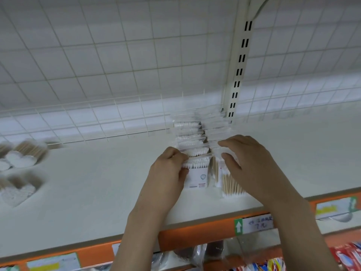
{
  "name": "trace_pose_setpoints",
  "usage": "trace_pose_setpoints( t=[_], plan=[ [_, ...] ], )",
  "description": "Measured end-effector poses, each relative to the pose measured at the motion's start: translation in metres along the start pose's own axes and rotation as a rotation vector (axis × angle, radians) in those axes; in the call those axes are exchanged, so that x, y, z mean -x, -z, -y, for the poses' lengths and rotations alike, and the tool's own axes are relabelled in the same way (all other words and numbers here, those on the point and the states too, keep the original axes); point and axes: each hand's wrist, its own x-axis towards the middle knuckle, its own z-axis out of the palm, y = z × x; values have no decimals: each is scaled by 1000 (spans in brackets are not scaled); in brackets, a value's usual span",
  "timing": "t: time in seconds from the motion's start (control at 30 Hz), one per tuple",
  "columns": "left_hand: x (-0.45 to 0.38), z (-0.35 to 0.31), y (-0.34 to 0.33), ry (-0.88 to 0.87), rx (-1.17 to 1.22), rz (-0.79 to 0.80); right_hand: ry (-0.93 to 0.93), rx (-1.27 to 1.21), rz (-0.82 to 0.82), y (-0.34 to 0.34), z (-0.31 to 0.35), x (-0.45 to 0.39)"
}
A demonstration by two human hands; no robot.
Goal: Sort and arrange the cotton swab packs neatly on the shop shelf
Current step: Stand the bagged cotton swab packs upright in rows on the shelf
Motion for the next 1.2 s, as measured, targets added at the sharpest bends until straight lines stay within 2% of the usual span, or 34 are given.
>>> trace_pose_setpoints(
  t=[0.4,0.67,0.9,1.2],
  plan=[
    [0,7,0,23,0,0,-13,-55,10,-13,19,1],
    [27,45,38,110,-65,-32,79,-60,49,-37,67,-18],
    [82,115,110,256,-243,-77,208,-103,116,-85,160,-34],
    [193,231,234,474,-327,-178,349,-179,191,-152,338,-30]
  ],
)
